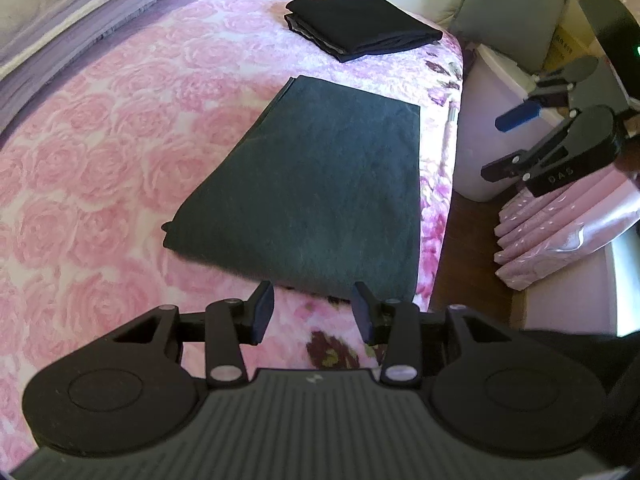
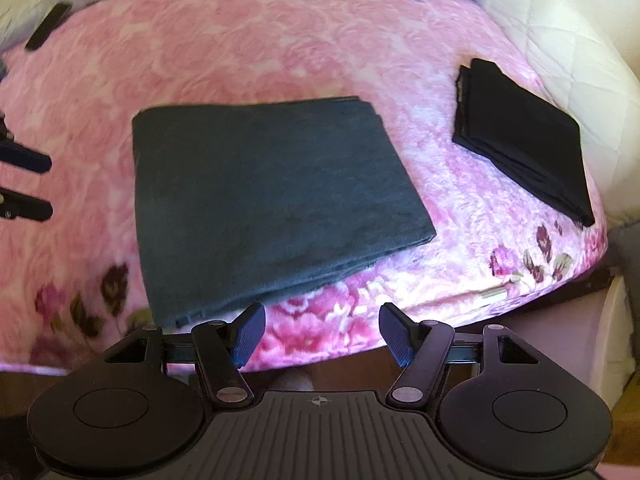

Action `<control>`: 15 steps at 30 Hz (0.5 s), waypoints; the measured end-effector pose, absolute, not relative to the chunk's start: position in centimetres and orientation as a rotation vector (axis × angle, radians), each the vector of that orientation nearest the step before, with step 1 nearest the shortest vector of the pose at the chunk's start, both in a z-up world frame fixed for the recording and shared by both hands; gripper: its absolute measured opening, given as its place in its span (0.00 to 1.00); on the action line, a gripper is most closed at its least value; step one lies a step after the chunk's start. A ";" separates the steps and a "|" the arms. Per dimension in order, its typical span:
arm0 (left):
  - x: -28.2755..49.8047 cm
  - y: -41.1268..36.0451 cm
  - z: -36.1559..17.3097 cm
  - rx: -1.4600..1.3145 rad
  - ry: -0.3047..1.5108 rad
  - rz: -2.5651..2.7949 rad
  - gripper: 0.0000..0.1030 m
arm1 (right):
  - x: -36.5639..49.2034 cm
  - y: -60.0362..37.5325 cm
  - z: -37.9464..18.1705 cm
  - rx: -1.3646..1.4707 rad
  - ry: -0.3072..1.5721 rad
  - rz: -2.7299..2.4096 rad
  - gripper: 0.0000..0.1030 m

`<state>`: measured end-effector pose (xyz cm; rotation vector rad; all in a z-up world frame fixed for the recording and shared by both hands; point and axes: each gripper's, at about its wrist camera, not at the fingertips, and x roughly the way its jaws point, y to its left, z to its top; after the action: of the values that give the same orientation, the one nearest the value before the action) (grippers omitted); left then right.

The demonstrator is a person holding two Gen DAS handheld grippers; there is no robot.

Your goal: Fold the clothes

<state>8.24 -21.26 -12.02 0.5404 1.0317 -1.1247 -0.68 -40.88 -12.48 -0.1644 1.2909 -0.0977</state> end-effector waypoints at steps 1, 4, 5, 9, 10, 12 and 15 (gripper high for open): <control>7.8 -21.3 -12.1 0.541 1.028 -1.115 0.36 | -0.7 -40.7 -12.6 -0.190 1.297 -0.079 0.64; 6.5 -21.4 -12.2 0.540 1.020 -1.082 0.36 | -0.8 -40.4 -13.0 -0.275 1.305 -0.005 0.64; 6.1 -21.6 -12.2 0.533 1.024 -1.064 0.36 | -0.8 -40.3 -13.1 -0.306 1.305 0.025 0.64; 4.5 -23.0 -12.3 0.505 1.038 -0.964 0.37 | -0.7 -40.8 -13.8 -0.412 1.284 0.160 0.64; 4.1 -23.6 -12.3 0.497 1.043 -0.929 0.37 | -0.8 -41.2 -13.9 -0.426 1.276 0.196 0.64; 3.2 -24.6 -12.3 0.482 1.052 -0.857 0.37 | -0.7 -42.2 -14.3 -0.450 1.260 0.269 0.64; 1.2 -26.5 -11.9 0.452 1.069 -0.749 0.37 | -0.7 -44.2 -14.8 -0.493 1.237 0.383 0.64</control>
<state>1.19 -26.52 -11.86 0.4524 1.0687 -0.7492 -0.68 -44.20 -14.83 -0.4934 1.2372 0.3831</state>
